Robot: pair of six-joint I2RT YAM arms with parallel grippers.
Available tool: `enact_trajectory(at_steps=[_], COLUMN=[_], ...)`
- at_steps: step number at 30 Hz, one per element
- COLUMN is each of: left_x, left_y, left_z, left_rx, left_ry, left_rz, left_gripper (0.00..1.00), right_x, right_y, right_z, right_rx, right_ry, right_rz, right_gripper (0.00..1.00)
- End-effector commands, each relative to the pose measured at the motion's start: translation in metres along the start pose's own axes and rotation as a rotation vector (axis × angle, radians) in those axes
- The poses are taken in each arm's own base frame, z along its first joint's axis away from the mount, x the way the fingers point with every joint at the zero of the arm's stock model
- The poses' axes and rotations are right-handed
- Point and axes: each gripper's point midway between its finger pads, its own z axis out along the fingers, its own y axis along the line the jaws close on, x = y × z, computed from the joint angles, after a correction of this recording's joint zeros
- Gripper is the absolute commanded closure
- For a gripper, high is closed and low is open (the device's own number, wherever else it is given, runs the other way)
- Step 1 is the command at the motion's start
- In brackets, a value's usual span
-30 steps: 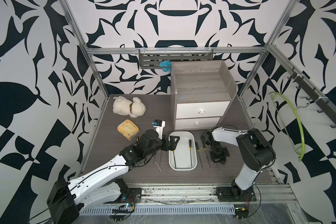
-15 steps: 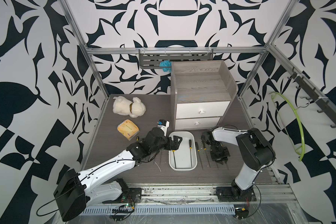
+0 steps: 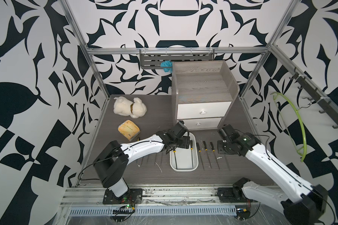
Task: Take the file tool out of the storage box
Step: Place the file tool at the center of the board, then pick up the file tool from the storage box.
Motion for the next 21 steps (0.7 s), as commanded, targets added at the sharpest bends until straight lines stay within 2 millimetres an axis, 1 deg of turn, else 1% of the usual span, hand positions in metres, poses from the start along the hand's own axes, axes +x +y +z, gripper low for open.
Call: enact_trajectory(at_steps=[1,3,5,8,13,17,21], left_x=[0.010,0.011,0.016,0.023,0.023,0.030,0.030], left_y=[0.005,0.004,0.002,0.002,0.006,0.006,0.007], left_z=[0.007,0.017,0.033,0.052,0.058,0.068,0.068], left_rx=[-0.112,-0.131,-0.131,-0.130,-0.155,-0.152,-0.154], left_ry=[0.052,0.074,0.112,0.159,0.156,0.184,0.182], left_rz=[0.058,0.065,0.062,0.058,0.062,0.062,0.058], left_gripper=[0.35,0.38,0.37,0.37,0.38,0.38,0.38], right_x=[-0.006,-0.010,-0.014,-0.015,-0.012,-0.004,0.002], right_y=[0.029,0.040,0.048,0.054,0.062,0.075,0.082], right_z=[0.008,0.011,0.013,0.013,0.015,0.029,0.041], right_rx=[-0.157,-0.218,-0.275,-0.327,-0.380,-0.425,-0.444], right_ry=[-0.045,-0.083,-0.126,-0.175,-0.174,-0.119,-0.085], right_rz=[-0.002,-0.012,-0.015,-0.020,-0.032,-0.039,-0.038], right_gripper=[0.79,0.79,0.79,0.79,0.79,0.80,0.81])
